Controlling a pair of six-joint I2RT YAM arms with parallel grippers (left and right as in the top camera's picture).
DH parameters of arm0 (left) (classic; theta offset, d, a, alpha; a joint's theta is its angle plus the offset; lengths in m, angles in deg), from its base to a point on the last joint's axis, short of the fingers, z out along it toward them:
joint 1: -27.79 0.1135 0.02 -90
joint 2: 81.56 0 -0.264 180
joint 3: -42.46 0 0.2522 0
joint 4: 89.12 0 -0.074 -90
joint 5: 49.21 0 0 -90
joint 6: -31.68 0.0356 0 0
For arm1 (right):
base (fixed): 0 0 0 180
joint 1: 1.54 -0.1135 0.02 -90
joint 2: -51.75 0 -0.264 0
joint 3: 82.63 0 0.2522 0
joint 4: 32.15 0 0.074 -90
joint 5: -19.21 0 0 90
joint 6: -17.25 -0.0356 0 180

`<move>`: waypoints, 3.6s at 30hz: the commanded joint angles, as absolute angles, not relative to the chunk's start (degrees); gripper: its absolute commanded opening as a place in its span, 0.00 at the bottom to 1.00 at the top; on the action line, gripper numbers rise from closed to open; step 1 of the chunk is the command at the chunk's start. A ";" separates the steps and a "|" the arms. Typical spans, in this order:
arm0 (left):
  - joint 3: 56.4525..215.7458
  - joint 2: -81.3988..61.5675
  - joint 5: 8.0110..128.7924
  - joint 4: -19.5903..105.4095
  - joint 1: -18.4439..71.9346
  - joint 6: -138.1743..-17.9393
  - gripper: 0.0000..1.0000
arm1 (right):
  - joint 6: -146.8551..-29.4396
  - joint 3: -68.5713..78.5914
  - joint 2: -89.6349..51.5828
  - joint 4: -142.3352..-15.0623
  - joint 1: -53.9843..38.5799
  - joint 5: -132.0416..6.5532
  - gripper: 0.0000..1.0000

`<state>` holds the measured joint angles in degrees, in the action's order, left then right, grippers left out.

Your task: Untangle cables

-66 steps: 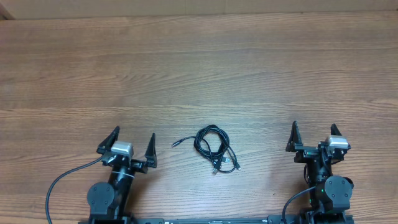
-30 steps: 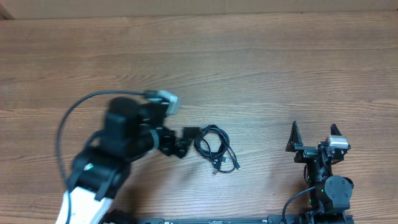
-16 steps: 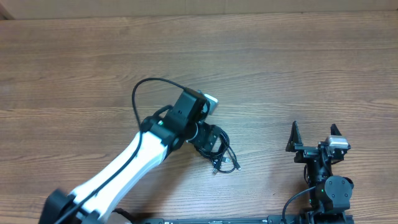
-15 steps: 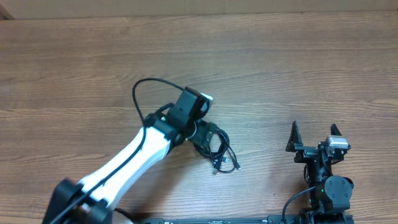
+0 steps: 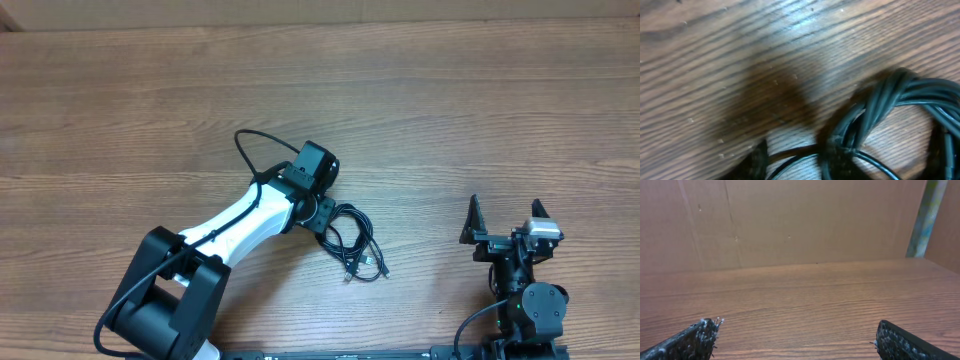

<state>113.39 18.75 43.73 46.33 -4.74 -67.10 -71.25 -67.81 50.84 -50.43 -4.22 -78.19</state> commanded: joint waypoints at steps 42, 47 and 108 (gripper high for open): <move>127.92 17.57 53.78 25.52 -3.67 -62.59 0.04 | -70.77 -68.42 50.93 -50.06 -4.43 -77.75 1.00; 132.14 13.02 48.69 21.33 -3.95 -65.96 0.04 | -70.75 -68.42 50.93 -50.06 -4.43 -77.77 1.00; 115.14 -9.58 40.88 23.86 -7.89 -94.79 0.04 | -70.75 -68.42 50.93 -49.64 -4.41 -77.75 1.00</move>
